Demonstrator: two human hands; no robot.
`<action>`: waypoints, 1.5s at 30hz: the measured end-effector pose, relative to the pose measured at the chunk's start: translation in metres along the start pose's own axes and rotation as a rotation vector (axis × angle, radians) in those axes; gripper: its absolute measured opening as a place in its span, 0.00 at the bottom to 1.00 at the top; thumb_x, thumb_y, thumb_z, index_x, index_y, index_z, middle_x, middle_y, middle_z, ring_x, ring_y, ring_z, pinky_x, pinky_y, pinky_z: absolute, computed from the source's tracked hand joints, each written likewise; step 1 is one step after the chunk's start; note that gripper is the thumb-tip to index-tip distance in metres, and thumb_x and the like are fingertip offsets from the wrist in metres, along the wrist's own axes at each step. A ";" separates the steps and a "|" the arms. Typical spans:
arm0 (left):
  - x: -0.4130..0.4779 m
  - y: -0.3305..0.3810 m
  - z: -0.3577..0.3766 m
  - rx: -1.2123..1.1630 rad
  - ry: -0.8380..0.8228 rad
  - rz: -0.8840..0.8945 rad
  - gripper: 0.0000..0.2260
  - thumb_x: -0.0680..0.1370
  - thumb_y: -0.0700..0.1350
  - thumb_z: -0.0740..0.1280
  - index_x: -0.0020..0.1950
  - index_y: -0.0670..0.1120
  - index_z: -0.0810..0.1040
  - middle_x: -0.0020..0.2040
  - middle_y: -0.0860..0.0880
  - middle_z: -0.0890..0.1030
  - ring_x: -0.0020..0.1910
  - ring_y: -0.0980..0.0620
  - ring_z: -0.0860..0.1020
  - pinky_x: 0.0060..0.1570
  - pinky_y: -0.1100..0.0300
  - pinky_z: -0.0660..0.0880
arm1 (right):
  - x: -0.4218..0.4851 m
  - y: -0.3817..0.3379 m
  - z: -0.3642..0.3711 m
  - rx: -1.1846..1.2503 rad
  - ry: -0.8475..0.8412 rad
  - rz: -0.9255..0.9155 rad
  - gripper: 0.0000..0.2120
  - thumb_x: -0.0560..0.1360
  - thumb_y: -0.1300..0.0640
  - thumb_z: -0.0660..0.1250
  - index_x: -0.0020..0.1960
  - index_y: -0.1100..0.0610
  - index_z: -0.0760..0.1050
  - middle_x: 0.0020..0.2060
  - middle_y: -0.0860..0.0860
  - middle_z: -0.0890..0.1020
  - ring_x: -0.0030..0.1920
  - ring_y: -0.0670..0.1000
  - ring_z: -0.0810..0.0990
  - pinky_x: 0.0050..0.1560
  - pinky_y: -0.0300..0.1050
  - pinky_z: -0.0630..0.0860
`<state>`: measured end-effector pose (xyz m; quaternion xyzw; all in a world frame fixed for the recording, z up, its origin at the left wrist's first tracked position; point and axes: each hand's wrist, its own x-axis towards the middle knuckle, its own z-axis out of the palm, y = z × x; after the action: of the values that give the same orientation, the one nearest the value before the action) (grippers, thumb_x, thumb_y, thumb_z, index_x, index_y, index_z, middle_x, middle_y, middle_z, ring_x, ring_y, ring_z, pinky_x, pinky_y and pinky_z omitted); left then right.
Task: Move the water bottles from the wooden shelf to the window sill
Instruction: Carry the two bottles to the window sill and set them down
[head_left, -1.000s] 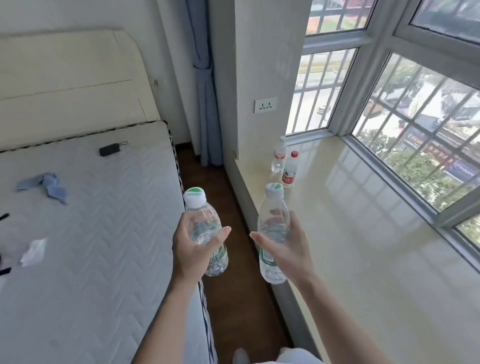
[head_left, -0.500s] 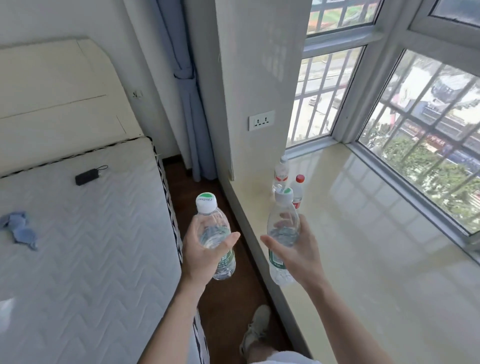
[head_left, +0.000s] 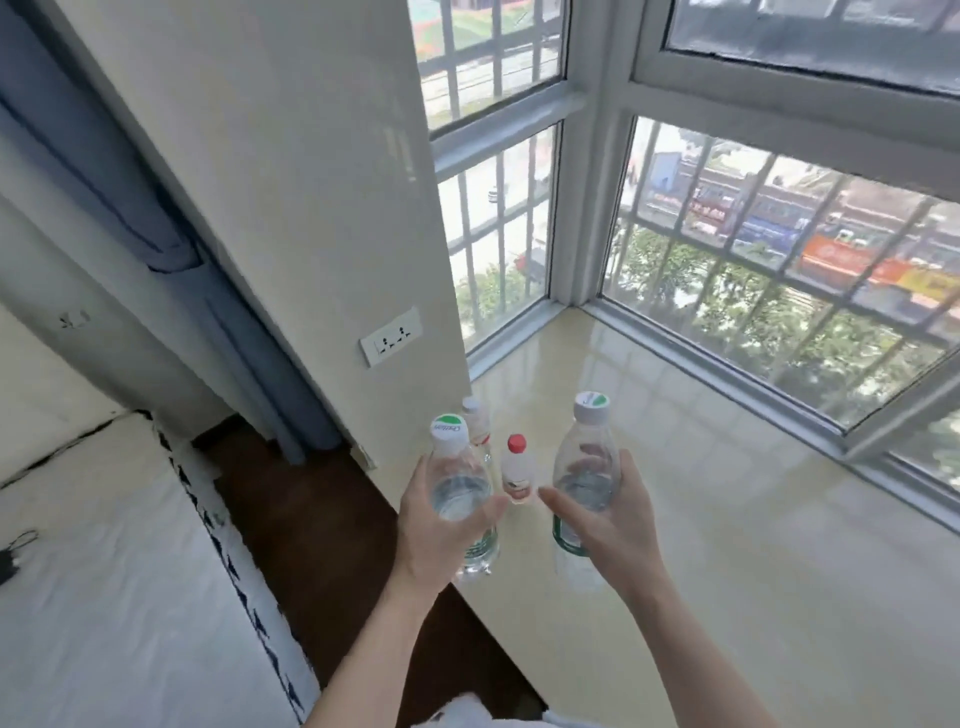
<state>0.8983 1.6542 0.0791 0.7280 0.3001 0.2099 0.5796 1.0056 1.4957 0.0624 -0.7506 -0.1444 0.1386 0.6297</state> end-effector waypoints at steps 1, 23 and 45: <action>0.010 0.001 0.009 -0.005 -0.057 -0.001 0.21 0.64 0.41 0.82 0.53 0.48 0.78 0.46 0.60 0.83 0.47 0.60 0.82 0.47 0.71 0.75 | 0.004 0.003 -0.006 0.007 0.049 0.022 0.29 0.60 0.46 0.83 0.56 0.44 0.73 0.46 0.44 0.82 0.45 0.44 0.84 0.51 0.49 0.81; 0.120 -0.090 0.181 0.088 -0.741 -0.140 0.22 0.64 0.45 0.82 0.52 0.53 0.77 0.49 0.57 0.83 0.52 0.59 0.81 0.53 0.65 0.74 | 0.025 0.124 -0.056 0.031 0.734 0.442 0.24 0.65 0.59 0.82 0.56 0.51 0.75 0.43 0.31 0.80 0.46 0.38 0.81 0.49 0.39 0.74; 0.167 -0.244 0.234 0.258 -0.824 -0.067 0.28 0.65 0.45 0.81 0.60 0.59 0.73 0.56 0.57 0.79 0.55 0.54 0.79 0.59 0.49 0.77 | 0.063 0.291 -0.023 -0.135 0.677 0.530 0.32 0.62 0.56 0.83 0.57 0.40 0.70 0.52 0.38 0.80 0.52 0.39 0.78 0.50 0.32 0.73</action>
<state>1.1262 1.6354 -0.2206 0.8072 0.0910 -0.1565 0.5619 1.0844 1.4516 -0.2224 -0.8043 0.2590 0.0317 0.5339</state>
